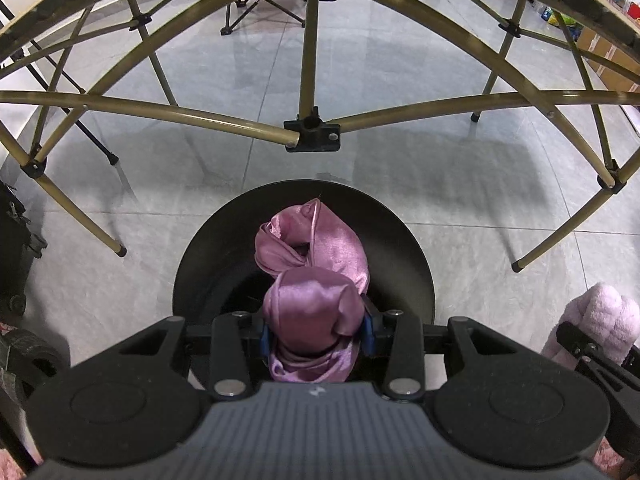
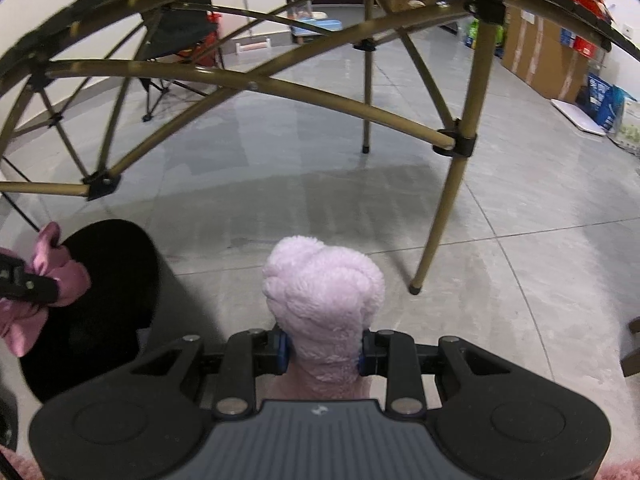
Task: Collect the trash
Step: 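Lower the pink satin bow into the bin and open the left gripper, then move the right gripper over the bin, lower the pink plush and open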
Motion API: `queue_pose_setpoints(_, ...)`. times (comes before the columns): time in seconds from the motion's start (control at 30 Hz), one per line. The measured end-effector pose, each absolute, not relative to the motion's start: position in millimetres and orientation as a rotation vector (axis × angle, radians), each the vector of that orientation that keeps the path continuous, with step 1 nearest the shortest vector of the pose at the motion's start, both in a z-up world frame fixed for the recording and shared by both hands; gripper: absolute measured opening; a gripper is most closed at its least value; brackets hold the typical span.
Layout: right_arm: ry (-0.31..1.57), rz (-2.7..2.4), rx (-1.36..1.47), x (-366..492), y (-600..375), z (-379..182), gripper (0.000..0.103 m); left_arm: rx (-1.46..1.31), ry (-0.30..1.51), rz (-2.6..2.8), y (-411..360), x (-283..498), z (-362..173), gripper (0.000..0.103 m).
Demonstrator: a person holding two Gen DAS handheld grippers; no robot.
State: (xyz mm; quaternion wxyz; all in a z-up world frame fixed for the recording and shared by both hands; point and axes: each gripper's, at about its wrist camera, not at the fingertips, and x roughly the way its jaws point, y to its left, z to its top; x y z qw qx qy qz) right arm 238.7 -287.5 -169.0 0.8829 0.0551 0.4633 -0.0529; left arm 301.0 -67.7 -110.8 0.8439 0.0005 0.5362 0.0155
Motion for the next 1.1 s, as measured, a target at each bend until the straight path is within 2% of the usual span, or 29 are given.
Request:
queue_pose_setpoints(0.27, 0.988, -0.131, 0.119, 243, -294, -178, 0.028, -0.005, 1.150, 0.044, -70, 311, -117, 0.040)
queue_pose_setpoints(0.33, 0.989, -0.130, 0.120, 243, -294, -178, 0.028, 0.000, 1.152, 0.048, -71, 311, -118, 0.042)
queue_pose_setpoints(0.43, 0.986, -0.126, 0.121, 243, -295, -178, 0.028, 0.013, 1.150, 0.062, -72, 313, -118, 0.051)
queue_pose_setpoints(0.47, 0.985, -0.124, 0.121, 242, -295, -178, 0.028, 0.015, 1.150, 0.067, -72, 312, -118, 0.064)
queue_pose_setpoints(0.5, 0.984, -0.123, 0.120, 242, -294, -177, 0.028, 0.017, 1.151, 0.077, -71, 312, -118, 0.085)
queue_pose_setpoints(0.57, 0.984, -0.123, 0.119, 241, -295, -178, 0.028, 0.017, 1.148, 0.110, -69, 311, -118, 0.103)
queue_pose_setpoints(1.1, 0.978, -0.092, 0.096, 239, -288, -176, 0.028, 0.015, 1.151, 0.136, -60, 306, -116, 0.103)
